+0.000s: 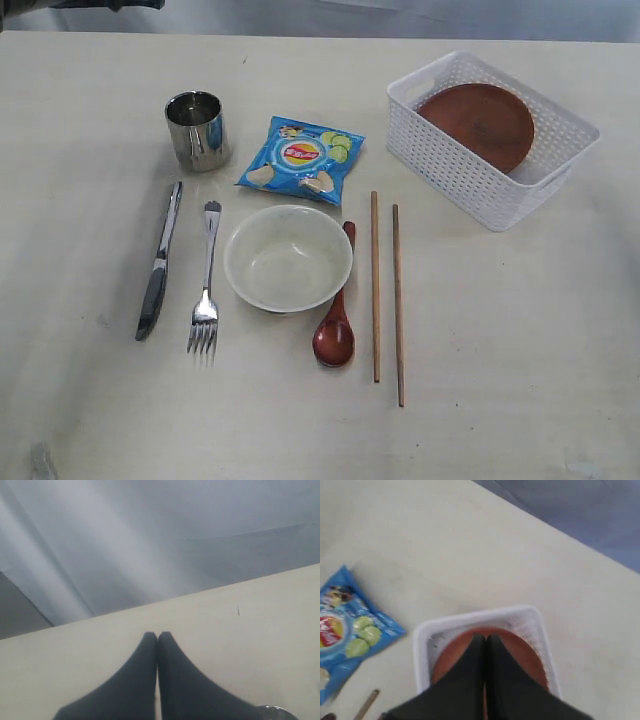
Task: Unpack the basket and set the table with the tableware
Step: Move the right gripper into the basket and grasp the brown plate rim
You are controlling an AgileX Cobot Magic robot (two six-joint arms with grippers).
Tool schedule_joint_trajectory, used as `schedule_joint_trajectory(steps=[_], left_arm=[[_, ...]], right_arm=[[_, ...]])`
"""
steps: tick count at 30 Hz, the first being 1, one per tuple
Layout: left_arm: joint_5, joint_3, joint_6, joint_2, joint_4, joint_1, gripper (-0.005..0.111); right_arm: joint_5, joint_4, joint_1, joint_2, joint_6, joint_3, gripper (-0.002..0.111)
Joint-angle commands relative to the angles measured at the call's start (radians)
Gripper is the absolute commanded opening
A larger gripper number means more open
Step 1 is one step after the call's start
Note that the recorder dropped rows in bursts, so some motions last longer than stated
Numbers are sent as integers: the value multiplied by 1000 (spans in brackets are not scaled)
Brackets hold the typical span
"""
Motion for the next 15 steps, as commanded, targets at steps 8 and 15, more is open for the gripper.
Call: schedule_joint_trajectory(steps=[8,15], left_arm=[[220,6,37,-4,13,-3,0],[283,6,37,-4,25,-3,0]], right_arm=[[62,390,-344,-9,-28,200,0],[115,381,-354,-4,-67,290,0]])
